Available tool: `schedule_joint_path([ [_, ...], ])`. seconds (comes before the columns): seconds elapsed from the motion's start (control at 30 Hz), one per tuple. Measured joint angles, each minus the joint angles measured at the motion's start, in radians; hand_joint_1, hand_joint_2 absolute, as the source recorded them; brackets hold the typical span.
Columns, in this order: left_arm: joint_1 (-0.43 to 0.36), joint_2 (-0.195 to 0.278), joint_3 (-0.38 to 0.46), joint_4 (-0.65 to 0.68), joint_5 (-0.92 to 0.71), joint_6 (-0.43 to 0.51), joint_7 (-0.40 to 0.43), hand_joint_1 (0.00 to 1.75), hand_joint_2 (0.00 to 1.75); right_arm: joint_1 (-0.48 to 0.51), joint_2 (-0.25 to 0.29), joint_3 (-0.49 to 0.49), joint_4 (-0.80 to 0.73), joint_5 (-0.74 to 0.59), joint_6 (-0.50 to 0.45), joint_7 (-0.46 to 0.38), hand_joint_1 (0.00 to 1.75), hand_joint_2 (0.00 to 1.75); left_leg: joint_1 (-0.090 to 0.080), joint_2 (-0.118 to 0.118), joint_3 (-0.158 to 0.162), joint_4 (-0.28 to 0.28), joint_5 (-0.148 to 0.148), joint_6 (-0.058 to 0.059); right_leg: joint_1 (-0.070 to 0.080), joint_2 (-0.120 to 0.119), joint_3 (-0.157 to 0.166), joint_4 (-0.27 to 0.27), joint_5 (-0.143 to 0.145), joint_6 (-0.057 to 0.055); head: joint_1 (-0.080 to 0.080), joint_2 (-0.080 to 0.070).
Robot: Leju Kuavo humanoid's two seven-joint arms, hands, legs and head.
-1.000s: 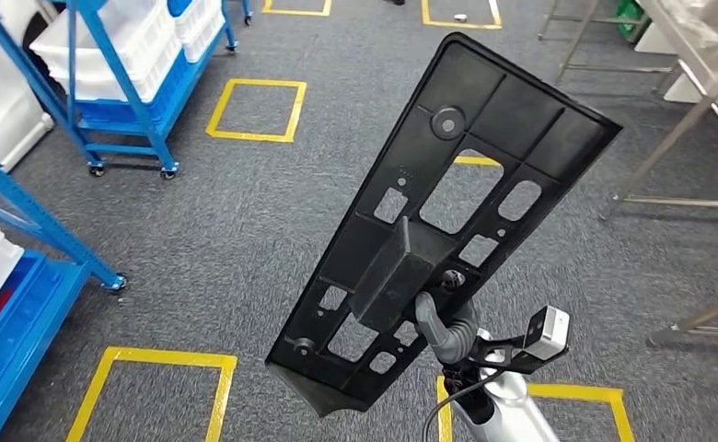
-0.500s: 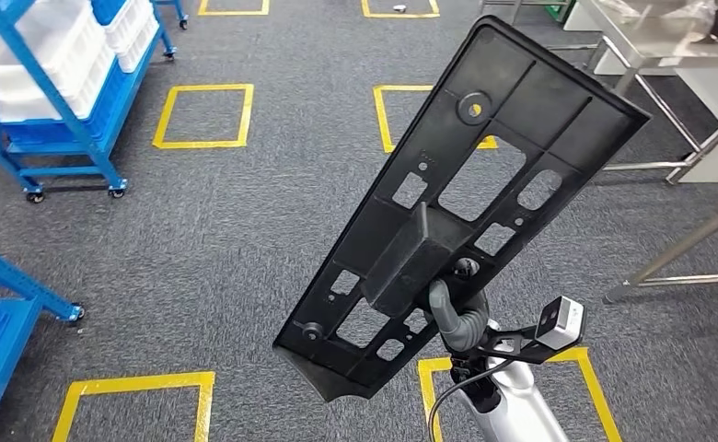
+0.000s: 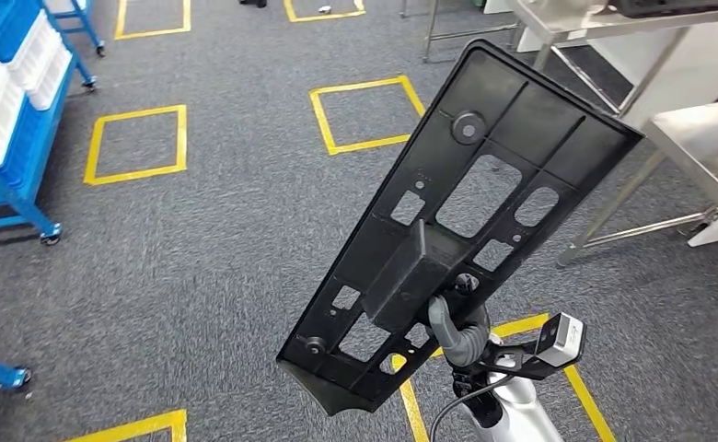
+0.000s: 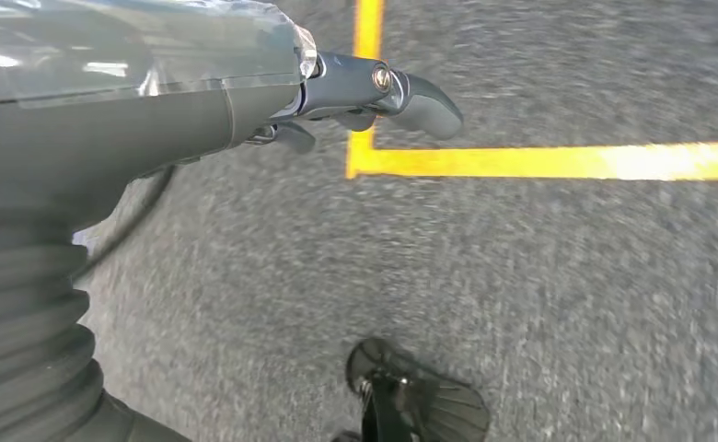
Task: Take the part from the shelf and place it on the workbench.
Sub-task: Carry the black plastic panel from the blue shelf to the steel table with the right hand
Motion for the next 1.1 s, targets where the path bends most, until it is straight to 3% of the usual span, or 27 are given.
schedule_joint_path([
  [0.03,0.000,0.000,0.000,0.000,-0.001,0.000,0.000,0.00,1.75,0.001,0.000,0.000,-0.002,0.001,0.000,0.000,1.66,1.75,-0.001,-0.009,0.006,-0.015,-0.001,0.004,-0.001,0.010,-0.005,0.004,-0.001,0.006,0.000,0.000],
  [0.1,-0.004,-0.001,0.000,0.000,-0.002,0.000,0.003,0.00,1.75,0.005,0.000,0.000,-0.005,0.008,0.000,-0.002,1.66,1.75,-0.005,0.006,0.007,-0.019,0.000,0.017,-0.004,0.026,-0.011,0.005,0.000,0.016,0.000,0.000],
  [0.13,-0.006,-0.002,0.000,0.000,-0.003,-0.001,0.004,0.00,1.75,0.008,0.000,0.000,-0.009,0.018,-0.001,-0.003,1.66,1.75,-0.005,0.016,0.008,-0.022,0.003,0.024,-0.004,0.015,-0.014,0.009,-0.003,0.021,0.000,0.000],
  [0.2,-0.007,-0.003,0.000,0.000,-0.008,-0.002,0.007,0.00,1.75,0.009,0.000,0.007,-0.020,0.051,-0.001,-0.003,1.66,1.75,-0.004,0.037,0.012,-0.029,0.006,0.035,-0.003,-0.038,-0.040,0.065,-0.037,0.030,0.000,0.000],
  [0.27,-0.002,-0.001,0.000,0.000,-0.013,-0.005,0.008,0.00,1.75,0.009,0.000,0.030,-0.032,0.086,-0.003,-0.001,1.66,1.75,-0.007,0.061,0.014,-0.031,0.004,0.040,-0.005,-0.090,-0.103,0.189,-0.096,0.038,0.000,0.000],
  [0.33,0.002,0.001,-0.001,0.000,-0.015,-0.009,0.003,0.00,1.75,0.009,0.000,0.061,-0.037,0.112,-0.009,0.004,1.66,1.75,-0.009,0.086,0.015,-0.031,0.000,0.041,-0.008,-0.102,-0.153,0.281,-0.120,0.041,0.001,0.000],
  [0.37,0.001,0.002,-0.001,0.000,-0.014,-0.012,-0.002,0.00,1.75,0.008,0.000,0.077,-0.037,0.122,-0.013,0.007,1.66,1.75,-0.010,0.098,0.016,-0.031,-0.002,0.041,-0.009,-0.104,-0.154,0.277,-0.106,0.040,0.000,0.000],
  [0.4,0.000,0.003,-0.002,0.000,-0.010,-0.015,-0.010,0.00,1.75,0.004,0.000,0.092,-0.037,0.133,-0.015,0.009,1.66,1.75,-0.010,0.109,0.019,-0.031,-0.005,0.040,-0.008,-0.108,-0.133,0.234,-0.076,0.037,0.000,0.000],
  [0.47,-0.002,0.004,-0.002,0.000,-0.002,-0.023,-0.025,0.00,1.75,-0.017,-0.002,0.126,-0.037,0.173,-0.022,0.006,1.66,1.75,-0.013,0.129,0.028,-0.031,-0.011,0.035,0.003,-0.144,-0.061,0.093,-0.014,0.023,0.000,0.000],
  [0.53,-0.005,0.004,-0.002,0.000,0.003,-0.028,-0.036,0.00,1.75,-0.048,-0.006,0.166,-0.037,0.230,-0.042,-0.002,1.66,1.75,-0.016,0.149,0.035,-0.032,-0.017,0.026,0.018,-0.174,-0.019,0.008,0.007,0.009,0.000,0.000],
  [0.57,-0.006,0.004,-0.002,0.000,0.003,-0.029,-0.038,0.00,1.75,-0.063,-0.011,0.188,-0.038,0.259,-0.059,-0.004,1.66,1.75,-0.016,0.159,0.038,-0.033,-0.019,0.021,0.023,-0.173,-0.017,0.001,0.003,0.005,0.000,0.000],
  [0.63,-0.013,0.005,-0.002,0.000,0.004,-0.034,-0.043,0.00,1.75,-0.088,-0.025,0.233,-0.046,0.308,-0.103,-0.006,1.66,1.75,-0.016,0.170,0.046,-0.034,-0.024,0.012,0.020,-0.148,-0.011,-0.009,0.008,-0.003,0.000,0.000],
  [0.7,-0.018,0.008,-0.003,0.000,0.004,-0.043,-0.048,0.00,1.75,-0.122,-0.036,0.273,-0.055,0.339,-0.136,-0.004,1.66,1.75,-0.013,0.132,0.036,0.003,-0.049,0.003,0.013,-0.126,0.002,-0.025,0.015,-0.014,0.000,0.000],
  [0.77,-0.018,0.010,-0.003,0.000,0.005,-0.048,-0.052,0.00,1.75,-0.156,-0.039,0.301,-0.059,0.359,-0.154,-0.003,1.66,1.75,-0.010,0.080,-0.006,0.092,-0.096,-0.002,0.009,-0.109,0.007,-0.031,0.017,-0.022,0.000,0.000],
  [0.83,-0.017,0.010,-0.003,0.000,0.006,-0.049,-0.051,0.00,1.75,-0.169,-0.040,0.313,-0.059,0.369,-0.162,-0.003,1.66,1.75,-0.010,0.068,-0.033,0.145,-0.121,-0.003,0.009,-0.101,0.007,-0.031,0.017,-0.024,0.000,0.000],
  [0.97,-0.016,0.010,-0.003,0.000,0.006,-0.049,-0.051,0.00,1.75,-0.170,-0.040,0.313,-0.059,0.369,-0.162,-0.003,1.66,1.75,-0.010,0.067,-0.037,0.153,-0.124,-0.003,0.009,-0.100,0.007,-0.031,0.017,-0.024,0.000,0.000],
  [1.03,-0.015,0.011,-0.003,0.000,0.013,-0.046,-0.049,0.00,1.75,-0.180,-0.043,0.330,-0.058,0.388,-0.177,-0.004,1.66,1.75,-0.009,0.064,-0.066,0.196,-0.127,-0.007,0.008,-0.081,0.007,-0.029,0.016,-0.024,0.000,0.000],
  [1.07,-0.015,0.012,-0.002,0.000,0.018,-0.043,-0.046,0.00,1.75,-0.188,-0.046,0.344,-0.059,0.403,-0.191,-0.004,1.66,1.75,-0.007,0.063,-0.073,0.195,-0.109,-0.010,0.007,-0.065,0.008,-0.026,0.014,-0.022,0.000,0.000],
  [1.1,-0.015,0.014,-0.002,0.000,0.026,-0.038,-0.040,0.00,1.75,-0.198,-0.049,0.362,-0.065,0.416,-0.214,-0.005,1.66,1.75,-0.003,0.043,-0.061,0.154,-0.077,-0.013,0.005,-0.043,0.007,-0.018,0.009,-0.017,0.000,0.000],
])
